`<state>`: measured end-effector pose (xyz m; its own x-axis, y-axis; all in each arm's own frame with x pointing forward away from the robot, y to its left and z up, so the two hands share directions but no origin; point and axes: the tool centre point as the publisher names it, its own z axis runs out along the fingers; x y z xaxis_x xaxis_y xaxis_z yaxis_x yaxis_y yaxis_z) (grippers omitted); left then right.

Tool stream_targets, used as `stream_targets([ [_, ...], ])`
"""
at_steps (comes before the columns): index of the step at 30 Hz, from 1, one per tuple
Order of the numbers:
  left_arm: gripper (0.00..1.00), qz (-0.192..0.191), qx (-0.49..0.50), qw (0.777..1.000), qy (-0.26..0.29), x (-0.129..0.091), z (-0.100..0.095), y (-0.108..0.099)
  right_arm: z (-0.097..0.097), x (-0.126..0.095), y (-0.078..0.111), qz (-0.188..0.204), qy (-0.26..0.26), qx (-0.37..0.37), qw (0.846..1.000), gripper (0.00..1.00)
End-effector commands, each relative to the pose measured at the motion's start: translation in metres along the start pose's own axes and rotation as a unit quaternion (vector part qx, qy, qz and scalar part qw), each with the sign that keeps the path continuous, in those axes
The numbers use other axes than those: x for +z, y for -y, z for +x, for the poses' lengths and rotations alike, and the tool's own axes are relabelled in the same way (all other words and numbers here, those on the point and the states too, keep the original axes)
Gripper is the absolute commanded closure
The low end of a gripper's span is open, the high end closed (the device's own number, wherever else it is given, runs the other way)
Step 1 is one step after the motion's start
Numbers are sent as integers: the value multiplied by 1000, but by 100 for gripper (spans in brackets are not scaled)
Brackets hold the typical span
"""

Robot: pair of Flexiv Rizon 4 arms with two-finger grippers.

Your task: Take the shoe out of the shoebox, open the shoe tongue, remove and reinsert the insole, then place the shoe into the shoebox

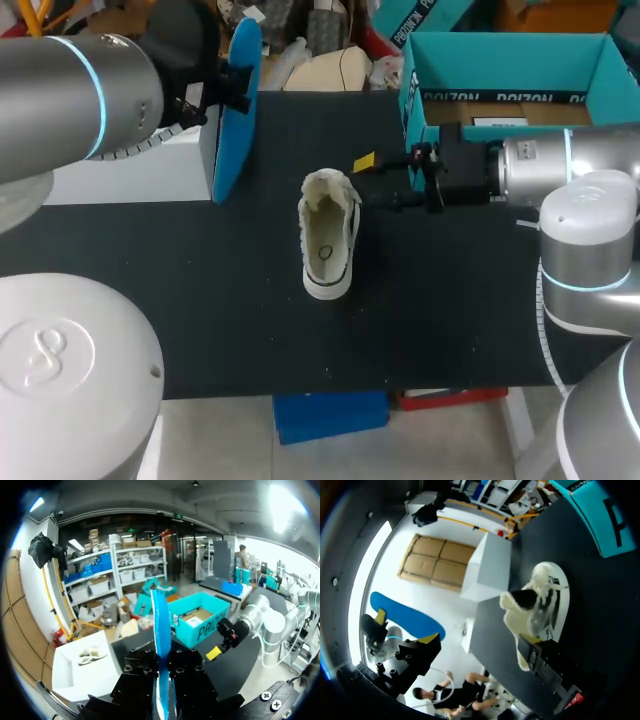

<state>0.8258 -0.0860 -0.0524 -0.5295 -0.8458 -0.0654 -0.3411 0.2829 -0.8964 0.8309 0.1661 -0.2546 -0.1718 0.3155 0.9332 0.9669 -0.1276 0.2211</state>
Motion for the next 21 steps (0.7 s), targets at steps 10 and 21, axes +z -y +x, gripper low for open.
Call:
stream_targets([
  [10, 100, 95, 30, 984, -149, -7, 0, -12, 0, 2, 1, -2, 0, 0, 1000, 0],
  [21, 100, -6, -78, 996, -40, 26, -26, 10, 0, 2, 1, -2, 0, 0, 1000, 0],
])
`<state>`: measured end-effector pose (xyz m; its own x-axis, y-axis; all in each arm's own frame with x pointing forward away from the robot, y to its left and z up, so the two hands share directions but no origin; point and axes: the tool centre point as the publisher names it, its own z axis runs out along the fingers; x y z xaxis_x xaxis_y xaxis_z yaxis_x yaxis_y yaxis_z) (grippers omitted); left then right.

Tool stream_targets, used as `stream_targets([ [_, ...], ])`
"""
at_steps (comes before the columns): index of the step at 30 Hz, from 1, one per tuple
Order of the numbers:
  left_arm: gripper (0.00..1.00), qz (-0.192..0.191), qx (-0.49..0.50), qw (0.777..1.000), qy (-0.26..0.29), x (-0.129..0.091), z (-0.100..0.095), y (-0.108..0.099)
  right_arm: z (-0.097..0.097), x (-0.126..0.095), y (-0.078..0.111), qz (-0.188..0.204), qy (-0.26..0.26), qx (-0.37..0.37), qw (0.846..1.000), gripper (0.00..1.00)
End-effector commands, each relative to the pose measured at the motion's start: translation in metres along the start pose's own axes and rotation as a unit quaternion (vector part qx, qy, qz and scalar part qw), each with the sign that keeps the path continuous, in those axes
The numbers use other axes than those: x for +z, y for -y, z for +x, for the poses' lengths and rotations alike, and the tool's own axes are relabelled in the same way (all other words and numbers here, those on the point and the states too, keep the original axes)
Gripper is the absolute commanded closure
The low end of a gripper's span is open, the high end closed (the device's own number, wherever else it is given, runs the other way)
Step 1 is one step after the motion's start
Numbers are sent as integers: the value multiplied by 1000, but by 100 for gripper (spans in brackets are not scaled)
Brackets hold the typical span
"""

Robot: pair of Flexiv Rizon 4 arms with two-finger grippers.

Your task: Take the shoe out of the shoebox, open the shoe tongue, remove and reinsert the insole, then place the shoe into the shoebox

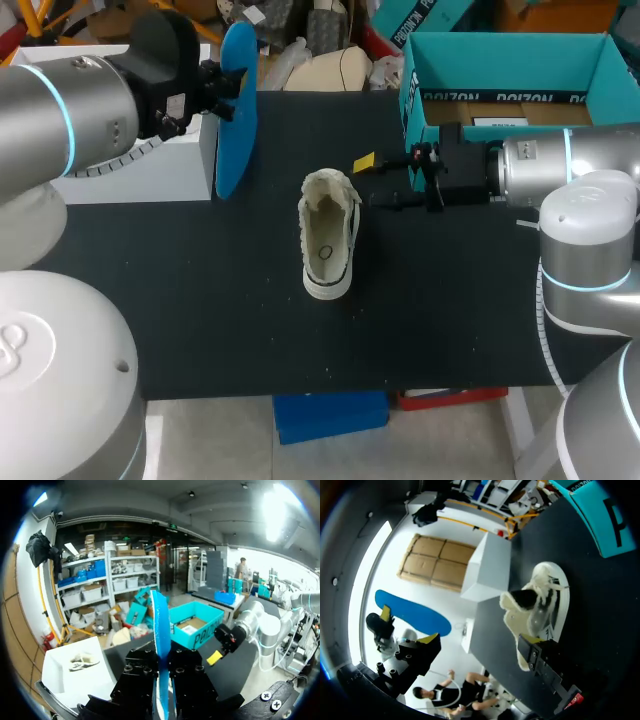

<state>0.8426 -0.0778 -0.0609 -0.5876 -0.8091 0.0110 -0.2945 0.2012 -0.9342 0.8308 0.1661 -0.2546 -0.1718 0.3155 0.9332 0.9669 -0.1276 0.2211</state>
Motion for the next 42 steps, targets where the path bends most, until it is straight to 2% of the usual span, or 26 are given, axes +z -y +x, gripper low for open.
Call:
stream_targets([
  [1, 100, -59, -64, 996, 27, 16, -15, 14, 0, 2, 1, -2, 0, 0, 1000, 0],
  [8, 100, -109, -119, 983, 84, 30, -36, 8, 0, 2, 1, -2, 0, 0, 1000, 0],
  [10, 100, -112, -136, 981, 79, 31, -39, 4, 0, 2, 1, -2, 0, 0, 1000, 0],
  [11, 100, -108, -141, 981, 72, 31, -40, 3, 0, 2, 1, -2, 0, 0, 1000, 0],
  [14, 100, -54, -122, 991, 5, 24, -39, -2, 0, 2, 1, -2, 0, 0, 1000, 0],
  [18, 100, -8, -29, 996, -89, 11, -27, -11, 0, 2, 1, -2, 0, 0, 1000, 0],
  [21, 100, 30, 45, 987, -152, -2, -18, -15, 0, 2, 1, -2, 0, 0, 1000, 0],
  [27, 100, 45, 118, 965, -231, -15, -9, -13, 0, 2, 1, -2, 0, 0, 1000, 0],
  [42, 100, 44, 127, 964, -231, -17, -7, -12, 0, 2, 1, -2, 0, 0, 1000, 0],
])
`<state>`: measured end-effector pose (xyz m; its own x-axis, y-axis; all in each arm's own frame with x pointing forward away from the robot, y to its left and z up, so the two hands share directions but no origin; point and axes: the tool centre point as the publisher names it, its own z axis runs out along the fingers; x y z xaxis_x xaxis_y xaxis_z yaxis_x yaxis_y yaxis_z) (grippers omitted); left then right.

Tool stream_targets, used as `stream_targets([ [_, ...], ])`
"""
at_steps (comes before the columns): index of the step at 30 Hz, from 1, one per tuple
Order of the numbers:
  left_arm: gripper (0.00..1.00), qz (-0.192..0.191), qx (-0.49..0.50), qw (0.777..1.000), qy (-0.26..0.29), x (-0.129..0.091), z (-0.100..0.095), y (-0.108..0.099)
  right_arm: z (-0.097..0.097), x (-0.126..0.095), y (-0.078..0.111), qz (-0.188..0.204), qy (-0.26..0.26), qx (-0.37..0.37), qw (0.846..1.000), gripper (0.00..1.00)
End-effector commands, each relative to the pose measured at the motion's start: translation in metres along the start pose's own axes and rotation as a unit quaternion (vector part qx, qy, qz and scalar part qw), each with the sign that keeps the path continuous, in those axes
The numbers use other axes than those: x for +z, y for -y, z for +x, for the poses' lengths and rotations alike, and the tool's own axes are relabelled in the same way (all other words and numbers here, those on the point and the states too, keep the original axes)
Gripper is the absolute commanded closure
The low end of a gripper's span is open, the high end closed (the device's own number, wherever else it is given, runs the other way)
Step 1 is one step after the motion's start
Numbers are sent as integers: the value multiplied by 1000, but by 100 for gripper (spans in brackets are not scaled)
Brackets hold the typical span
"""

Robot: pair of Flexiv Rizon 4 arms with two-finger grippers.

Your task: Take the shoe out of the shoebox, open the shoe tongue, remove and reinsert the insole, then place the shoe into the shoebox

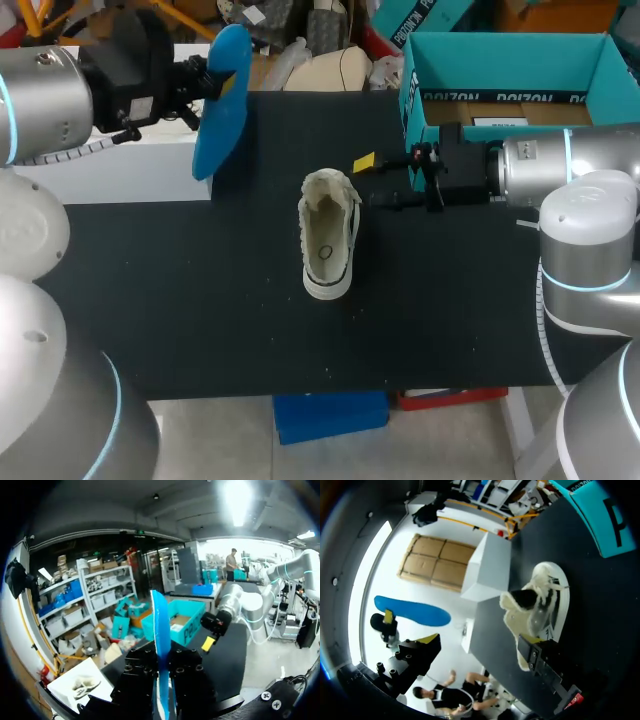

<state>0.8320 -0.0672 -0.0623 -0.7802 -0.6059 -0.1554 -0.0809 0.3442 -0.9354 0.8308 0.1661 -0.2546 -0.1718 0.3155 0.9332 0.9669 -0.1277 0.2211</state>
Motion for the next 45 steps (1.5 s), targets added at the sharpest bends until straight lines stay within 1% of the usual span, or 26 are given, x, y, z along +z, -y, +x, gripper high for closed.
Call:
stream_targets([
  [1, 100, 32, 2, 992, -126, -4, -3, -6, 0, 2, 1, -2, 0, 0, 1000, 0],
  [2, 100, 39, 61, 989, -131, -7, 7, -8, 0, 2, 1, -2, 0, 0, 1000, 0],
  [4, 100, 66, 105, 978, -165, -14, 22, -16, 0, 2, 1, -2, 0, 0, 1000, 0],
  [5, 100, 66, 147, 973, -164, -16, 28, -20, 0, 2, 1, -2, 0, 0, 1000, 0],
  [7, 100, 67, 175, 967, -175, -18, 32, -26, 0, 2, 1, -2, 0, 0, 1000, 0],
  [8, 100, 64, 202, 962, -169, -19, 34, -29, 0, 2, 1, -2, 0, 0, 1000, 0],
  [9, 100, 67, 203, 961, -177, -19, 34, -31, 0, 2, 1, -2, 0, 0, 1000, 0],
  [10, 100, 70, 232, 955, -173, -21, 34, -32, 0, 2, 1, -2, 0, 0, 1000, 0],
  [12, 100, 80, 252, 947, -183, -23, 36, -35, 0, 2, 1, -2, 0, 0, 1000, 0],
  [13, 100, 76, 293, 937, -172, -24, 38, -37, 0, 2, 1, -2, 0, 0, 1000, 0],
  [14, 100, 84, 304, 933, -175, -24, 39, -39, 0, 2, 1, -2, 0, 0, 1000, 0],
  [18, 100, 89, 378, 908, -159, -28, 46, -46, 0, 2, 1, -2, 0, 0, 1000, 0],
  [21, 100, 97, 383, 906, -150, -30, 50, -45, 0, 2, 1, -2, 0, 0, 1000, 0],
  [22, 100, 98, 363, 915, -145, -30, 50, -43, 0, 2, 1, -2, 0, 0, 1000, 0],
  [36, 100, 98, 363, 915, -145, -30, 50, -43, 0, 2, 1, -2, 0, 0, 1000, 0],
  [37, 100, 121, 406, 895, -142, -33, 60, -39, 0, 2, 1, -2, 0, 0, 1000, 0],
  [38, 100, 157, 426, 880, -140, -35, 70, -38, 0, 2, 1, -2, 0, 0, 1000, 0],
  [39, 100, 162, 467, 861, -120, -37, 78, -39, 0, 2, 1, -2, 0, 0, 1000, 0],
  [40, 100, 185, 490, 843, -120, -38, 83, -42, 0, 2, 1, -2, 0, 0, 1000, 0],
  [41, 100, 218, 487, 837, -123, -42, 88, -45, 0, 2, 1, -2, 0, 0, 1000, 0],
  [42, 100, 220, 500, 830, -115, -43, 90, -47, 0, 2, 1, -2, 0, 0, 1000, 0],
  [43, 100, 242, 519, 812, -109, -46, 97, -52, 0, 2, 1, -2, 0, 0, 1000, 0],
  [44, 100, 258, 530, 801, -101, -47, 99, -56, 0, 2, 1, -2, 0, 0, 1000, 0],
  [45, 100, 248, 559, 786, -91, -47, 104, -61, 0, 2, 1, -2, 0, 0, 1000, 0],
])
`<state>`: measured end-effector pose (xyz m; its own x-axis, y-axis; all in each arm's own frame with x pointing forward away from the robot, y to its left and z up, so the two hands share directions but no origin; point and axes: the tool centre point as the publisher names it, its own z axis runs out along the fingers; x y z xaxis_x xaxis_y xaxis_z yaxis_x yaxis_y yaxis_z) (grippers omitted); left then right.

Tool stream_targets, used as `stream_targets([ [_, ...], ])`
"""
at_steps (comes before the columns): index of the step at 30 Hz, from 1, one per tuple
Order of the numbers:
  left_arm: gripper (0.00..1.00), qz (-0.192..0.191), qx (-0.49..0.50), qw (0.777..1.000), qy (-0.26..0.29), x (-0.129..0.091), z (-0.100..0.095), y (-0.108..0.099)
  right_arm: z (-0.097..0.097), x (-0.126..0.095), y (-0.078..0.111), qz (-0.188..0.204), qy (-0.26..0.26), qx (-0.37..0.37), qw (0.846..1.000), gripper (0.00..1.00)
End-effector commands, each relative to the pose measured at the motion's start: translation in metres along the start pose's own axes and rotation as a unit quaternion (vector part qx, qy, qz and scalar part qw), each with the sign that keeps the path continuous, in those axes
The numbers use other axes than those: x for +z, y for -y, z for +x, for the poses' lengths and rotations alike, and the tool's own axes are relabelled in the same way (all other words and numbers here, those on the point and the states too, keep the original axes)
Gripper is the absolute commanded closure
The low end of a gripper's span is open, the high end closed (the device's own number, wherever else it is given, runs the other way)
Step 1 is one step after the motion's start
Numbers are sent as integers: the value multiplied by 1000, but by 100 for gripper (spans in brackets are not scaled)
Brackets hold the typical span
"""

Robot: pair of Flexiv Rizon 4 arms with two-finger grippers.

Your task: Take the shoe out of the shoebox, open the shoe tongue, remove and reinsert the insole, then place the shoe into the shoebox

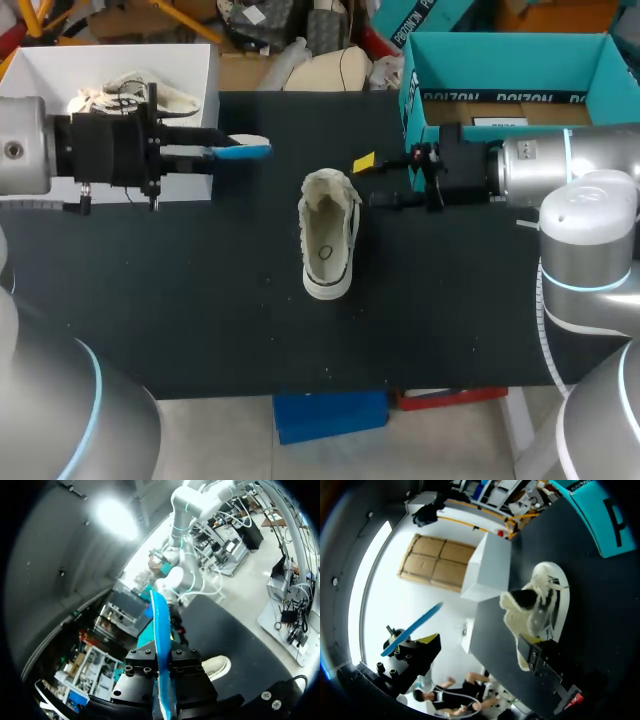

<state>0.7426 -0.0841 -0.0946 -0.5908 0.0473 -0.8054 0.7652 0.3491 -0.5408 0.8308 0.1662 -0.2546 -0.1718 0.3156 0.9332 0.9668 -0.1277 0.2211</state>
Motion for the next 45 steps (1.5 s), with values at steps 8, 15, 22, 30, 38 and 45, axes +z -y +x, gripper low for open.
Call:
stream_targets([
  [8, 100, 88, 226, 970, 38, -3, 73, -4, -1, 2, 1, -2, 0, 0, 1000, 0],
  [15, 100, 88, 226, 970, 38, -3, 73, -4, -1, 2, 1, -2, 0, 0, 1000, 0],
  [22, 100, 88, 226, 970, 38, -3, 73, -4, -1, 2, 1, -2, 0, 0, 1000, 0],
  [30, 100, 145, 337, 926, 87, 16, 110, 23, -1, 2, 1, -2, 0, 0, 1000, 0],
  [38, 100, 116, 388, 905, 129, 28, 149, 12, -1, 2, 1, -2, 0, 0, 1000, 0],
  [45, 100, 122, 370, 912, 130, 39, 162, -4, -1, 2, 1, -2, 0, 0, 1000, 0],
])
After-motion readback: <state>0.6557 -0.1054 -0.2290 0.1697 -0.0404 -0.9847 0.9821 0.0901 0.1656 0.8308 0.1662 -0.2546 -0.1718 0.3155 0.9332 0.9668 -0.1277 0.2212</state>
